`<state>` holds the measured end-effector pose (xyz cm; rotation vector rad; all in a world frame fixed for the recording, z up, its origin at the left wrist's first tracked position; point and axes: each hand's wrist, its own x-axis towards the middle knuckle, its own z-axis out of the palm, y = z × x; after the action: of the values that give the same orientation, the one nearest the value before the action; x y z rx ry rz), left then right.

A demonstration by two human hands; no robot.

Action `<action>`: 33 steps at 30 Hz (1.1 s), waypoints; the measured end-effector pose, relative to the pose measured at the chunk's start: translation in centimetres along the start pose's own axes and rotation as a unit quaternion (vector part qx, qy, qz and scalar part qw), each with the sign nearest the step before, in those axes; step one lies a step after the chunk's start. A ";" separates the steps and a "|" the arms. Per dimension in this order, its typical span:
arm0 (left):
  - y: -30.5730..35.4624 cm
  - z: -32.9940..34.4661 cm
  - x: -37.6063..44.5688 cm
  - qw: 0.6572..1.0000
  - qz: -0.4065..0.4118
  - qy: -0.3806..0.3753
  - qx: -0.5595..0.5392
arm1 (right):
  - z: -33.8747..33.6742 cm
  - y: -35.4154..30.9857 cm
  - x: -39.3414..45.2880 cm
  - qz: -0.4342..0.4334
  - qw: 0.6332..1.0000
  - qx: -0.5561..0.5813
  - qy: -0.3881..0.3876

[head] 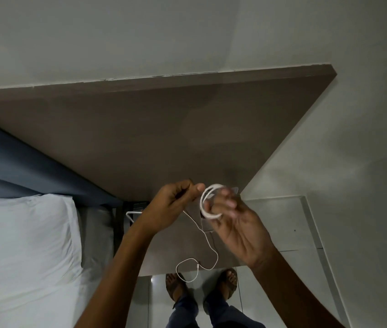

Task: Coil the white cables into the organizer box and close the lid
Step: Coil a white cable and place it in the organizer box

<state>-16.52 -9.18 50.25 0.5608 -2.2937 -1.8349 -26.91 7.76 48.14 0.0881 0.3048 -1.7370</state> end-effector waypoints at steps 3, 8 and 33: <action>-0.5 0.9 -1.2 0.999 0.013 -0.026 0.042 | 1.0 -0.3 1.0 -0.074 0.992 0.091 0.043; -1.0 0.1 -2.4 0.994 0.006 -0.042 0.099 | 1.4 -0.3 2.2 -0.165 0.868 -0.440 0.161; -0.7 0.3 -3.0 0.990 -0.020 -0.067 0.121 | -1.1 1.6 0.6 -0.158 0.681 -0.692 0.181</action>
<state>-13.74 -7.94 49.83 0.5321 -2.6346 -1.6691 -25.64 7.20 46.70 -0.7808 1.9440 -1.3660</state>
